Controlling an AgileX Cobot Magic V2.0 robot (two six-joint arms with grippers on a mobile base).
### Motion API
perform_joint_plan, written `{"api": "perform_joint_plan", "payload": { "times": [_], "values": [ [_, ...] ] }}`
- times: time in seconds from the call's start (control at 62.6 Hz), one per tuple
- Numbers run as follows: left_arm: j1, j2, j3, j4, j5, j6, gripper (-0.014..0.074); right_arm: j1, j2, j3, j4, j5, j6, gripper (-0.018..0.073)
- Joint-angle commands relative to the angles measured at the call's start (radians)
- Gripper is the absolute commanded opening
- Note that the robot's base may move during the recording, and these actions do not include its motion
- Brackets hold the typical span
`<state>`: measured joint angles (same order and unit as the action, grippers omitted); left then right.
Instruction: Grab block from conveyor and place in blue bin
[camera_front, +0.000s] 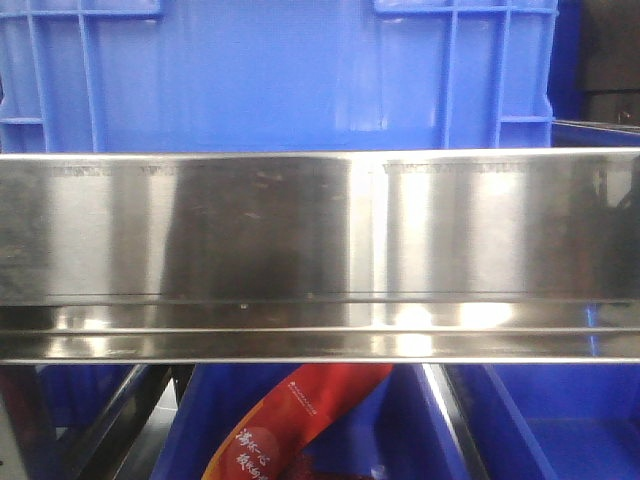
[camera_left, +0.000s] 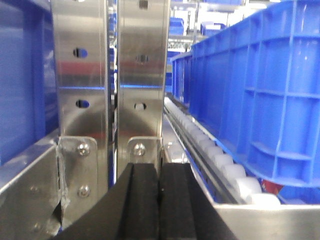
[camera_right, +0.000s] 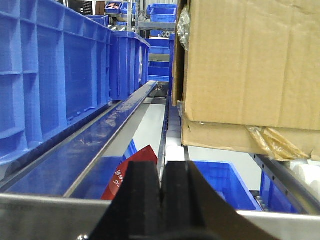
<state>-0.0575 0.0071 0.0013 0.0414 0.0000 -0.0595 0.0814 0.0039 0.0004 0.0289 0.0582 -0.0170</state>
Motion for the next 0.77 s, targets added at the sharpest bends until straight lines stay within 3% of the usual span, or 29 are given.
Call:
{"api": "perform_joint_plan", "payload": {
  "times": [0.0,0.75],
  "values": [
    [0.004,-0.007,-0.001,-0.007,-0.026,-0.006,-0.0111,0.0,-0.004,0.0,-0.006,-0.022,0.001,-0.0162],
    [0.004,-0.007,-0.001,-0.007,-0.026,-0.006,-0.0111,0.0,-0.004,0.0,-0.006,-0.022,0.001,-0.0162]
  ]
}}
